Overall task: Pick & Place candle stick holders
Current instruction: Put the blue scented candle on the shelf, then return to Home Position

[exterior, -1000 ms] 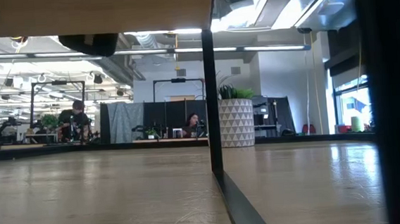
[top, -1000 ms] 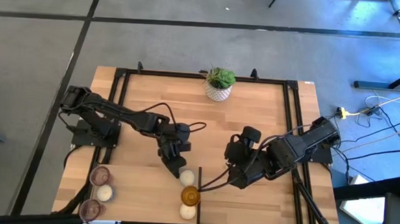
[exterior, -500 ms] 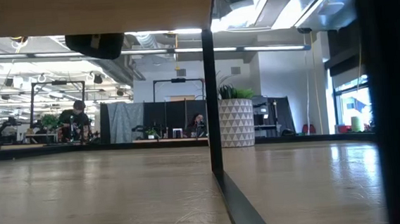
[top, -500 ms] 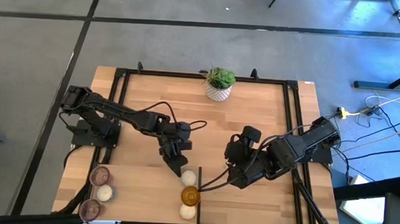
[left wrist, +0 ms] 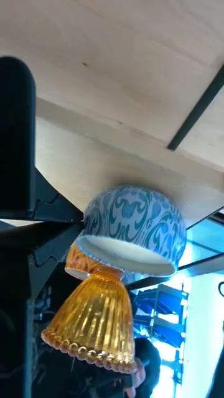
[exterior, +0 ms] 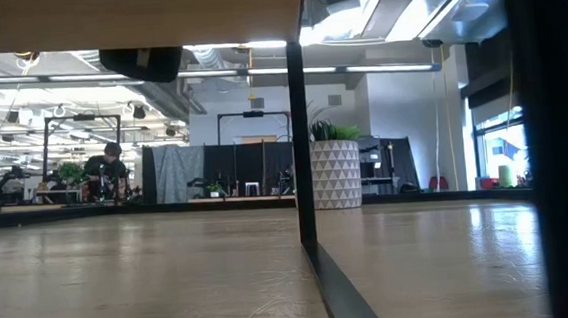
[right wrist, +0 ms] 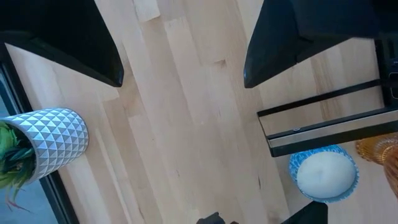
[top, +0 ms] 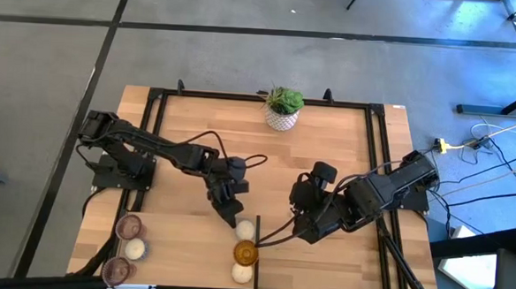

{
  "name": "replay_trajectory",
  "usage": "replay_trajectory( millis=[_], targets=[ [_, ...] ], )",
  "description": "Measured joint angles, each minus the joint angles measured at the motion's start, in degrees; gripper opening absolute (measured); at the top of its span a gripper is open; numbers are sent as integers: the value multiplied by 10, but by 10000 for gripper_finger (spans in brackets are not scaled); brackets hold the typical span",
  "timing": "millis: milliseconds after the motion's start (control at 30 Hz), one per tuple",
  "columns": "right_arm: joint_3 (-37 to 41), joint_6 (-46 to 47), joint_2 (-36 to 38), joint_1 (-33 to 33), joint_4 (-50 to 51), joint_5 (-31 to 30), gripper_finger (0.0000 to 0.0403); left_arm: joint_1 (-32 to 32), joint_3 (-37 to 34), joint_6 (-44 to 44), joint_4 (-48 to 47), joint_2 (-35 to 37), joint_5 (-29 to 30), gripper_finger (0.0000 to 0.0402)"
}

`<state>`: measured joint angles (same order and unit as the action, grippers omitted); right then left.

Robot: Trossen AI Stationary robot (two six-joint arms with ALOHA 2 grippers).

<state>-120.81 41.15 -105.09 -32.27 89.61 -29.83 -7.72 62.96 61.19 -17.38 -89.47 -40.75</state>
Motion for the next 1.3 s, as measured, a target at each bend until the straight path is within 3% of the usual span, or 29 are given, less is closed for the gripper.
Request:
replay_trajectory(
  millis=[333, 467, 567, 767, 933, 1067, 1167, 1300],
  targets=[
    [0, 0, 0, 0, -1, -2, 334, -4, 0, 4, -30, 7, -11, 1],
    [0, 0, 0, 0, -4, 4, 334, 15, 4, -30, -86, 31, -22, 1],
    [0, 0, 0, 0, -14, 22, 334, 36, 29, -73, -166, 57, 17, 1],
    [0, -43, 0, -3, -64, 105, 311, 50, 105, -149, -233, 124, 180, 2],
    [-1, -71, 3, -9, -76, 186, 259, 26, 141, -185, -220, 184, 412, 2],
    [-20, -65, 4, -13, -83, 258, 207, -34, 141, -209, -150, 219, 597, 2],
    [-25, -60, 4, -27, -148, 301, 163, -83, 141, -249, -83, 222, 666, 2],
    [-25, -75, 4, -56, -254, 314, 101, -127, 141, -277, -22, 210, 683, 2]
  ],
)
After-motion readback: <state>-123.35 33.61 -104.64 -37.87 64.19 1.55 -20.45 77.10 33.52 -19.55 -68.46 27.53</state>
